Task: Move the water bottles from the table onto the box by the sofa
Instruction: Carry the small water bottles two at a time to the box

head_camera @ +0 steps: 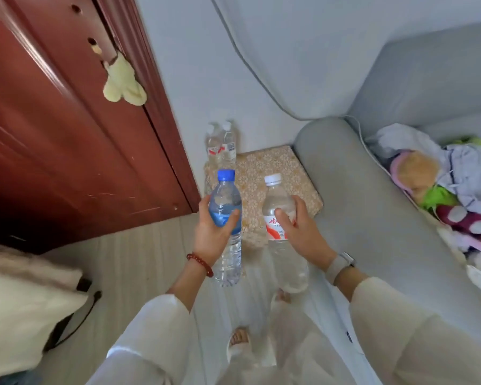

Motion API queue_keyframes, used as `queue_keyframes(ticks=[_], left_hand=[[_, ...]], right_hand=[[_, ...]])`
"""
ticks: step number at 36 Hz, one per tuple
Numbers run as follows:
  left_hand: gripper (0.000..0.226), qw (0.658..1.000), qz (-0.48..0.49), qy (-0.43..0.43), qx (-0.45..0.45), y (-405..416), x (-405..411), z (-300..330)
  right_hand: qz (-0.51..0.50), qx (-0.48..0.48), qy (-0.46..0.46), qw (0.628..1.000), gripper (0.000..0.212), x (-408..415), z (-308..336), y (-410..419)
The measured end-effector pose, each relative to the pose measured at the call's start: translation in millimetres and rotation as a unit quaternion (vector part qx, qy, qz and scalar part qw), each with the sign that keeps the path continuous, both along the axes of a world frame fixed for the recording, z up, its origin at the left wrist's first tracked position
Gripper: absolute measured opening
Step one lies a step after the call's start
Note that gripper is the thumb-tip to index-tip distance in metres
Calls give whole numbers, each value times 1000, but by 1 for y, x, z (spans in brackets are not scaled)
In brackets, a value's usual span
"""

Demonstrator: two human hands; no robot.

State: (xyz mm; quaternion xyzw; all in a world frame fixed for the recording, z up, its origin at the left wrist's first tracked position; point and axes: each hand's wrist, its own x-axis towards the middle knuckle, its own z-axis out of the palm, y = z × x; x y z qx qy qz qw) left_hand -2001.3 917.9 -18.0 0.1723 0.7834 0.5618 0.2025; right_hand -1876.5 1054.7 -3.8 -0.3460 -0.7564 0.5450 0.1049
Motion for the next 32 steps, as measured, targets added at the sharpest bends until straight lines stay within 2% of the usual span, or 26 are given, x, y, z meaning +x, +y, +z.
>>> queue_keyframes(ticks=[4,9,14,17,25,29,32], left_hand=[[57,999,-32,-2,7,60,-50,-18],[61,1000,2,-24,-17,138,-109,-60],[72,998,34,-4,-61,207,-160,-102],[70,996,37,8,-78,243,-190,-125],[71,991,33,12,-131,303,-225,-178],[65,989,10,43,-144,320,-229,-194],[69,982,0,62,-179,326,-230,-209]], right_hand=[[7,-3,-18,1000,51,-49,-18,62],[-2,-29,-26,999,61,-114,-56,145],[5,-18,-46,999,67,-175,-106,221],[9,-39,-44,998,71,-209,-138,256],[13,-11,-75,997,76,-273,-197,310],[23,-8,-84,996,77,-281,-218,318],[21,-19,-78,997,76,-285,-223,322]])
